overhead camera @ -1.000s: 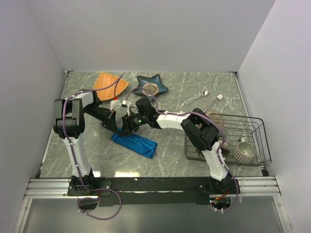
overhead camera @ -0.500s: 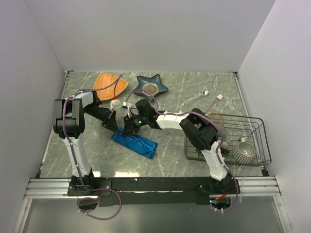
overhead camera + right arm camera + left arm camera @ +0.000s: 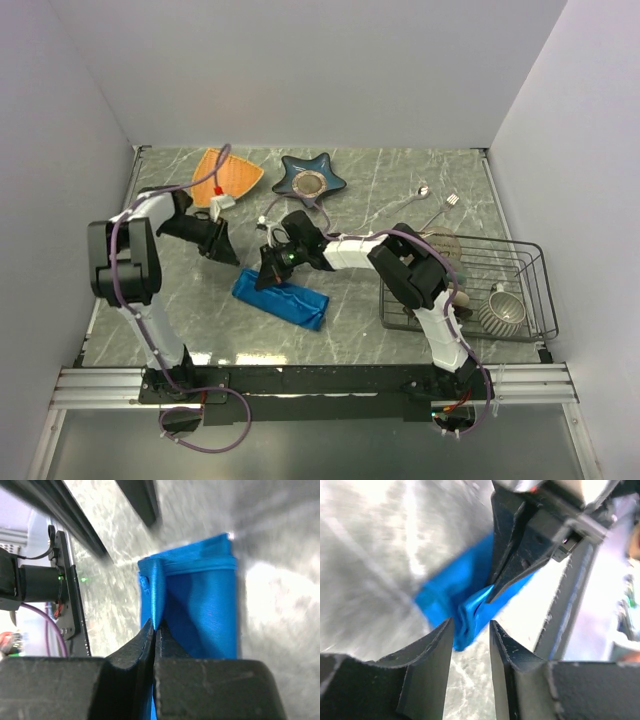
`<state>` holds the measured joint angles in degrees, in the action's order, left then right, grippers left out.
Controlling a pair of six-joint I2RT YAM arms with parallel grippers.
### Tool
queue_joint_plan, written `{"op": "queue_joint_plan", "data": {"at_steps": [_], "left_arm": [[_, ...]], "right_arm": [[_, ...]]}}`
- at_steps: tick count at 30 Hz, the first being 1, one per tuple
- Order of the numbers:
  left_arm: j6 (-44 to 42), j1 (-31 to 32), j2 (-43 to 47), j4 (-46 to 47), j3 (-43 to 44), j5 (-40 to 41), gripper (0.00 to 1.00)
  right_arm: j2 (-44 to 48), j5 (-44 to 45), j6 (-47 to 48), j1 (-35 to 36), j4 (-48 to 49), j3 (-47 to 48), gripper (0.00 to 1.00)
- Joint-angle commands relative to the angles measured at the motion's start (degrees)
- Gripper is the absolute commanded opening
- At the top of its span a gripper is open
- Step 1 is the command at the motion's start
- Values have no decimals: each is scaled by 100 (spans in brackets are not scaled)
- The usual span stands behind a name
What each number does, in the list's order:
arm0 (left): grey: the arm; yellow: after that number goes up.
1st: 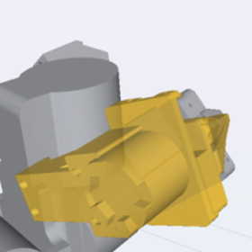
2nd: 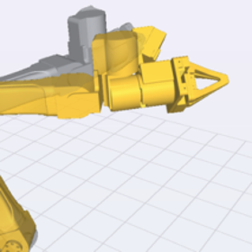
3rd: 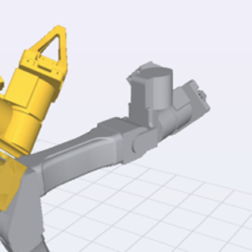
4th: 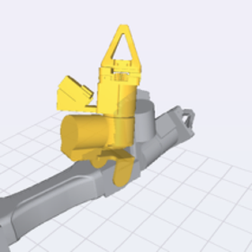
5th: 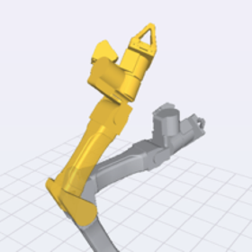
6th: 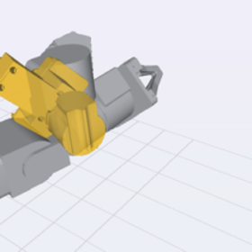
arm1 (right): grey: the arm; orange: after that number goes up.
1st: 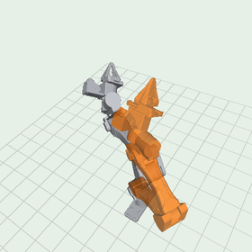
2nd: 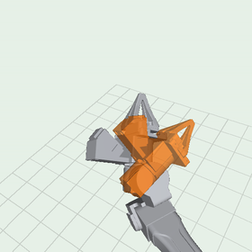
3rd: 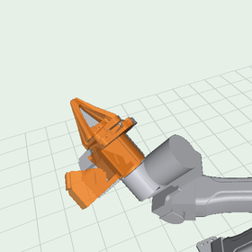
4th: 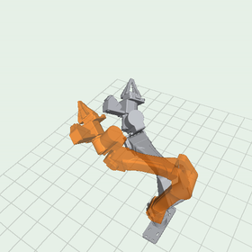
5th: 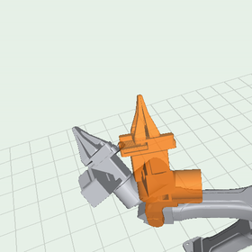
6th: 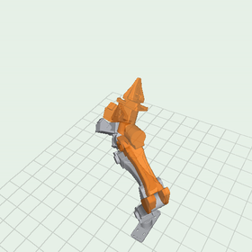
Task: Fold the napkin into a case and place the utensils inside
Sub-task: Stuff the top corner of the smaller-rectangle-folded napkin into the folded napkin.
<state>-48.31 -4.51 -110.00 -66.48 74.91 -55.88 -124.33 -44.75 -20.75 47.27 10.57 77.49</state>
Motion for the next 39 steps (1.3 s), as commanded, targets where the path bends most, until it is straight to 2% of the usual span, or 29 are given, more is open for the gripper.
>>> {"op": "queue_joint_plan", "data": {"at_steps": [1,3,11,20,28,39], "left_arm": [[691,-155,820,1372,-336,-39,37],[938,-138,1014,1907,-635,155,34],[841,398,1498,2428,-1251,955,18],[411,864,1121,1955,-1216,982,1],[419,1163,726,1779,-1146,1395,1],[885,1401,400,2095,-1154,2264,1]], "right_arm": [[155,-69,-719,20,463,-313,0],[155,-34,-981,28,586,-427,0],[392,212,-1466,55,1087,-823,0],[647,423,-1414,169,1018,-982,0],[673,467,-1502,169,930,-1008,0],[893,371,-2319,178,833,-1289,0]]}}
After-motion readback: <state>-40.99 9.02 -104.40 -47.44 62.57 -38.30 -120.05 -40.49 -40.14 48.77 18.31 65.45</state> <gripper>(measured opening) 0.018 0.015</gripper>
